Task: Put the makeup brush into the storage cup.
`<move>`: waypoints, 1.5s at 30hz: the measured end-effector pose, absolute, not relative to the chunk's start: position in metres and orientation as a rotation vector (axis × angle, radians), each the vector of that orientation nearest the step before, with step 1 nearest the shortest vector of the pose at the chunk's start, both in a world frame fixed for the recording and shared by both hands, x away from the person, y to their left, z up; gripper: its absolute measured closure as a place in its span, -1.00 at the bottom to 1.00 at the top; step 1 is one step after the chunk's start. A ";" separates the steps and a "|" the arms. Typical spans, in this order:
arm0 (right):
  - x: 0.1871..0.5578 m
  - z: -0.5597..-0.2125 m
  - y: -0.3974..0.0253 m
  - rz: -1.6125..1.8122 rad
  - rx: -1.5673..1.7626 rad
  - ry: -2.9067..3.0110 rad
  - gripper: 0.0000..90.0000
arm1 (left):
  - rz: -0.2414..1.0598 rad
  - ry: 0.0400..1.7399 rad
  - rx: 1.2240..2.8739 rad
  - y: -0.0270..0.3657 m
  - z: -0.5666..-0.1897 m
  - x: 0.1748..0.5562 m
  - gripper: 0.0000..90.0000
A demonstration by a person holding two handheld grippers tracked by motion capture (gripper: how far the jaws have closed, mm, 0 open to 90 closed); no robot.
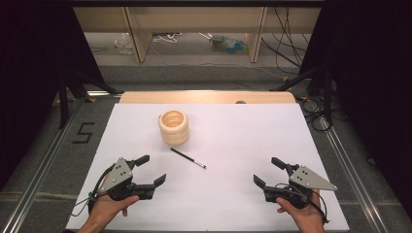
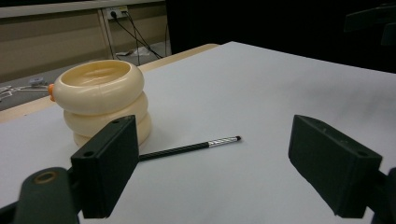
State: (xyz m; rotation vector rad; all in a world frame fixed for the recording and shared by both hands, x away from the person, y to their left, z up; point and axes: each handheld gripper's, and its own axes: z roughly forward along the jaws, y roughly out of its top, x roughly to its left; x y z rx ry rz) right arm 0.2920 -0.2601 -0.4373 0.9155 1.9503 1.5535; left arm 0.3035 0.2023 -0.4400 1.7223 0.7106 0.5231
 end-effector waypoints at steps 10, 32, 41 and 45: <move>0.293 -0.438 -0.258 1.574 0.908 1.957 -0.65 | 0.508 0.705 1.731 0.202 -0.439 0.304 -0.63; 0.294 -0.440 -0.258 1.573 0.915 1.971 -0.65 | 0.477 0.645 1.844 0.186 -0.439 0.315 -0.64; 0.295 -0.440 -0.258 1.578 0.911 1.973 -0.65 | 0.474 0.634 1.867 0.180 -0.433 0.326 -0.64; 0.295 -0.440 -0.258 1.563 0.916 1.975 -0.65 | 0.465 0.631 1.877 0.174 -0.431 0.336 -0.63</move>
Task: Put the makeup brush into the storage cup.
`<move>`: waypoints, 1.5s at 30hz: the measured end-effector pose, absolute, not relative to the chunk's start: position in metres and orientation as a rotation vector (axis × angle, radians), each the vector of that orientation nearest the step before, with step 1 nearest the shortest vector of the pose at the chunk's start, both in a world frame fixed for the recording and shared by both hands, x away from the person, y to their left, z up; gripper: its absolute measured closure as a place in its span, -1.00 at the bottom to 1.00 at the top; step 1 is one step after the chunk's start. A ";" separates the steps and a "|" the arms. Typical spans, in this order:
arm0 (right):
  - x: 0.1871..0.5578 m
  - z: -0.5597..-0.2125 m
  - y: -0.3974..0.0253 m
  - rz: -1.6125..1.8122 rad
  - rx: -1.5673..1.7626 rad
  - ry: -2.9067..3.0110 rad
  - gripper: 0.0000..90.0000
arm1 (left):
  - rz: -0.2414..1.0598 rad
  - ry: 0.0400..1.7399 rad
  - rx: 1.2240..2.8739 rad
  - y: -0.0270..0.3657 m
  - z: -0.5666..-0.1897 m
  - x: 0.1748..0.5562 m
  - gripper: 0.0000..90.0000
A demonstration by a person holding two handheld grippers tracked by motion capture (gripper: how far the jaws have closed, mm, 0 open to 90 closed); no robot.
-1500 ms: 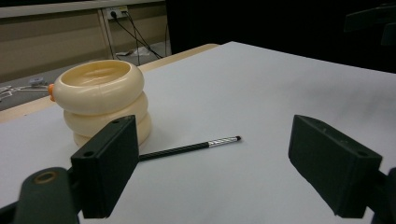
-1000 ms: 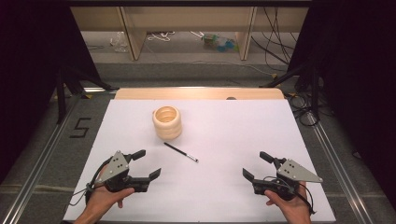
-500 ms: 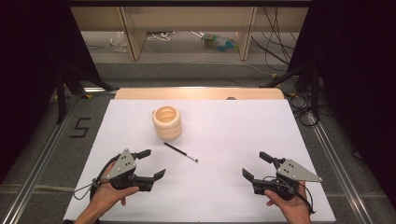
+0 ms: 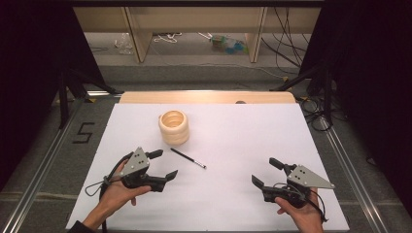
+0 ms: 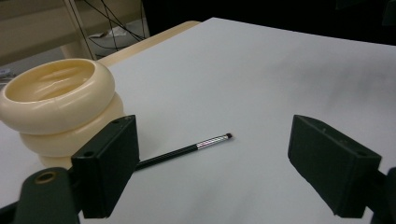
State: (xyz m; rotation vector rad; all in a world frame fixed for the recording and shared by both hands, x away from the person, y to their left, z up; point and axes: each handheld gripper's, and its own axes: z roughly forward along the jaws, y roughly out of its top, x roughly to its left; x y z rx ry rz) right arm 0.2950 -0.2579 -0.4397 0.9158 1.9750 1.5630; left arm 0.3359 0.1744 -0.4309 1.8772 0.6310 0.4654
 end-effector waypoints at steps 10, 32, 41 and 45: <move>0.295 -0.440 -0.258 1.562 0.920 1.983 -0.65 | 0.453 0.629 1.907 0.171 -0.429 0.352 -0.63; 0.296 -0.441 -0.256 1.599 0.914 1.979 -0.65 | 0.405 0.551 2.126 0.144 -0.433 0.392 -0.63; 0.297 -0.441 -0.256 1.585 0.912 1.991 -0.64 | 0.378 0.521 2.196 0.138 -0.437 0.403 -0.63; 0.296 -0.441 -0.256 1.578 0.917 2.000 -0.64 | 0.371 0.505 2.220 0.134 -0.436 0.404 -0.62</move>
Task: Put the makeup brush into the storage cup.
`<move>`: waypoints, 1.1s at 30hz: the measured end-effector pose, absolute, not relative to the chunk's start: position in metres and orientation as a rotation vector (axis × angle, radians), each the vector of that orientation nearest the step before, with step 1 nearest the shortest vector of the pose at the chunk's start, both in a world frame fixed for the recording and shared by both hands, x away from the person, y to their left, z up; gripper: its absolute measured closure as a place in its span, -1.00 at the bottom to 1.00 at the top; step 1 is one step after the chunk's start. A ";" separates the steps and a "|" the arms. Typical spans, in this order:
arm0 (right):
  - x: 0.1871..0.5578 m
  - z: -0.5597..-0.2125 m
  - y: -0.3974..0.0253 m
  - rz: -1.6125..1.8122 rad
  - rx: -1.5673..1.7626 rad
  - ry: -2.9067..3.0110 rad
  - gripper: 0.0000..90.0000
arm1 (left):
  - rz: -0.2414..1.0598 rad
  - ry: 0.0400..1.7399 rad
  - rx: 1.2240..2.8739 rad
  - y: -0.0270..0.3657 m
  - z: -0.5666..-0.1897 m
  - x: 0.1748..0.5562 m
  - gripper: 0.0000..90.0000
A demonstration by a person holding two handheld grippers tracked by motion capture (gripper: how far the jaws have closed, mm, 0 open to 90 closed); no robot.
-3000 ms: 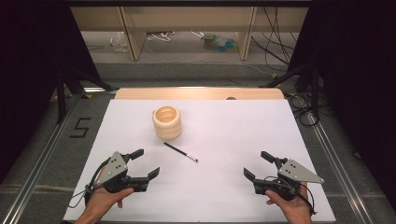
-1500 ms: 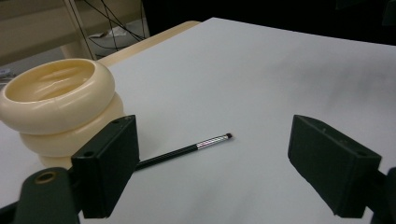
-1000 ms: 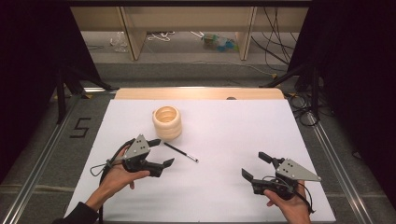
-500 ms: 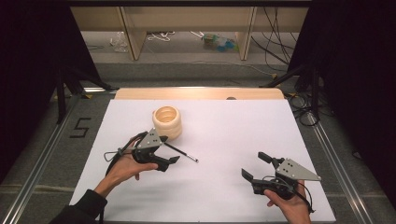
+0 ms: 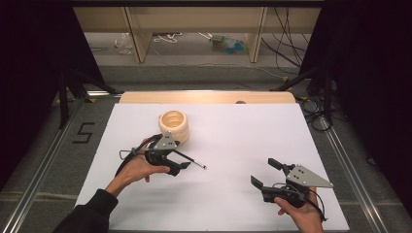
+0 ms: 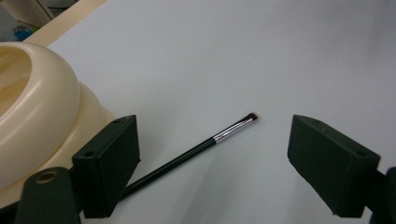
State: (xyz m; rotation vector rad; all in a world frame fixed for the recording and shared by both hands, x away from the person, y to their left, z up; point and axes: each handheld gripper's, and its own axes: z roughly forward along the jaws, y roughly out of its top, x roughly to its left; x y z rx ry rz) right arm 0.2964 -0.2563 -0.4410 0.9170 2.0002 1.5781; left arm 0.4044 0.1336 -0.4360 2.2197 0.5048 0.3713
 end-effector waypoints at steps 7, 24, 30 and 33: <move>0.297 -0.441 -0.256 1.570 0.917 1.993 -0.64 | 0.360 0.474 2.277 0.127 -0.441 0.412 -0.61; 0.297 -0.442 -0.255 1.593 0.912 1.989 -0.64 | 0.352 0.457 2.342 0.111 -0.435 0.425 -0.58; 0.297 -0.441 -0.257 1.568 0.916 1.997 -0.64 | 0.340 0.406 2.417 0.105 -0.435 0.433 -0.57; 0.297 -0.441 -0.257 1.569 0.916 1.997 -0.64 | 0.321 0.409 2.438 0.104 -0.435 0.436 -0.57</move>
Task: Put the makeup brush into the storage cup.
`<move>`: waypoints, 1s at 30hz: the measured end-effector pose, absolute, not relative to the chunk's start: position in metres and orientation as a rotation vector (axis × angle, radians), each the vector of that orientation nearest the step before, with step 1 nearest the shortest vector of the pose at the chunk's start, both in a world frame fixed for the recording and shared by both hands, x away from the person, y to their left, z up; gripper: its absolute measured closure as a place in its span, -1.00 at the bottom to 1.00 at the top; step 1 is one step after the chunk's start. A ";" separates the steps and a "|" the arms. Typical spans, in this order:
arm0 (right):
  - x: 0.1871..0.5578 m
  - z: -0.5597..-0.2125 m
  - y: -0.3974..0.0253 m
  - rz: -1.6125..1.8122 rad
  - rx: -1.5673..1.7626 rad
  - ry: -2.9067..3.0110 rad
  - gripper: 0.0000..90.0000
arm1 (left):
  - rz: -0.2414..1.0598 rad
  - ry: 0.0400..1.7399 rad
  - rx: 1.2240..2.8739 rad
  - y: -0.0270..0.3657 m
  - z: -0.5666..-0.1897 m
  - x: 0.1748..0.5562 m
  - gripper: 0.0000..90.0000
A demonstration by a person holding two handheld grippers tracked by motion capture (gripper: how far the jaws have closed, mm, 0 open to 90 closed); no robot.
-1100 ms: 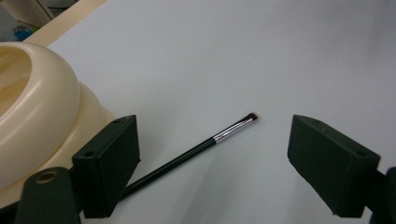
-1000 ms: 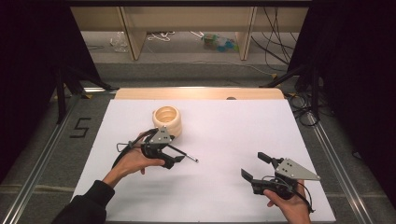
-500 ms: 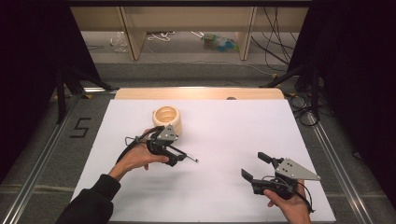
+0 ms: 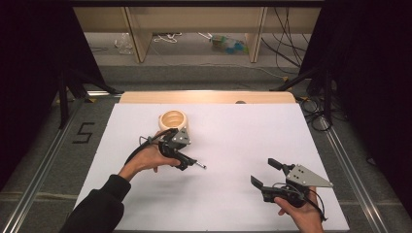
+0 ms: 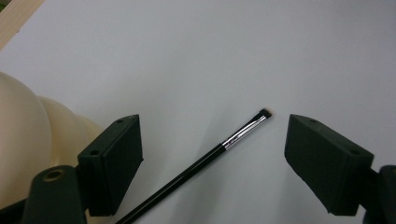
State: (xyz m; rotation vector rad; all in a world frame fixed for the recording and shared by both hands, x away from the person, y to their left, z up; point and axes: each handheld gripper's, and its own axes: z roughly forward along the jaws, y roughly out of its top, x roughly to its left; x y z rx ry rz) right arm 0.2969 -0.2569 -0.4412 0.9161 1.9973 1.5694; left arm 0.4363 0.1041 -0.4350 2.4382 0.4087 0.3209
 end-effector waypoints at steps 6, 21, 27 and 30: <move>0.297 -0.441 -0.257 1.572 0.914 1.998 -0.64 | 0.302 0.386 2.480 0.097 -0.437 0.441 -0.55; 0.296 -0.441 -0.257 1.568 0.908 2.015 -0.64 | 0.251 0.393 2.559 0.087 -0.449 0.452 -0.54; 0.297 -0.441 -0.256 1.578 0.903 2.002 -0.64 | 0.230 0.399 2.592 0.088 -0.454 0.460 -0.51; 0.298 -0.442 -0.255 1.602 0.900 1.994 -0.64 | 0.224 0.394 2.609 0.090 -0.455 0.463 -0.48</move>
